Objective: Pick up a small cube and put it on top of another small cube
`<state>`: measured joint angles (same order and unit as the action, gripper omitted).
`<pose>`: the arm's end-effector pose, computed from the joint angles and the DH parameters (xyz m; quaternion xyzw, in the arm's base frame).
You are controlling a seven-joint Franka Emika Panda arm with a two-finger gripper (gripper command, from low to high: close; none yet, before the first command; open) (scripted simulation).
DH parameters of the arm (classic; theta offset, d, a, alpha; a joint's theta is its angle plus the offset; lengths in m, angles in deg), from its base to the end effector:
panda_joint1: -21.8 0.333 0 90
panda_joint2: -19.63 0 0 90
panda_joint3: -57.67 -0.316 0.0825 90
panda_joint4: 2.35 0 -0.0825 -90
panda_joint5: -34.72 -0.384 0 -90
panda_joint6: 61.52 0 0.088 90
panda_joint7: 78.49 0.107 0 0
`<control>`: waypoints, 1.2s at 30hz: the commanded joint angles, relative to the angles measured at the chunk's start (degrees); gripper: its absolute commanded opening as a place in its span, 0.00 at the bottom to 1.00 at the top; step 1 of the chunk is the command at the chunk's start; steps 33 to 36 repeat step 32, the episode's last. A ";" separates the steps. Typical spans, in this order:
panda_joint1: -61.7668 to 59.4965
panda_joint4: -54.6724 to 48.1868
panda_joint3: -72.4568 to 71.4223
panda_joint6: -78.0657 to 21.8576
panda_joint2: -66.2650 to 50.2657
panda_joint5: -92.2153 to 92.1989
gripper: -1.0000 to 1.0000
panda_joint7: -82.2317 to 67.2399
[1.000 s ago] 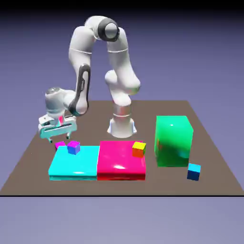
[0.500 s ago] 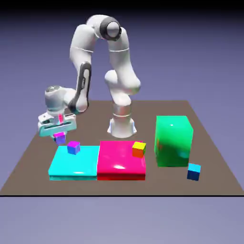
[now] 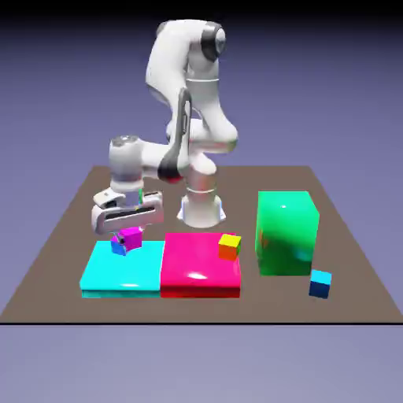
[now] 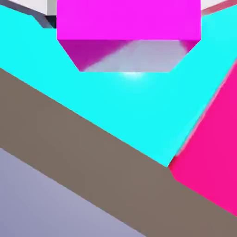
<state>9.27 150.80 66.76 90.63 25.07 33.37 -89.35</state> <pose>0.3934 -0.1554 0.2745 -0.9938 0.1038 -0.0403 0.0022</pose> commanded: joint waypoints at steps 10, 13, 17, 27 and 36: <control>20.53 2.35 -1.59 -10.58 10.25 2.63 0.00 15.60; 26.76 3.05 -2.07 -13.77 13.33 3.42 0.00 20.28; 31.78 4.83 -3.39 -18.31 17.16 5.89 0.00 24.38; 31.73 7.57 -3.02 -6.82 8.39 5.83 1.00 24.22; 31.78 4.84 -3.39 -18.31 17.15 5.89 1.00 24.38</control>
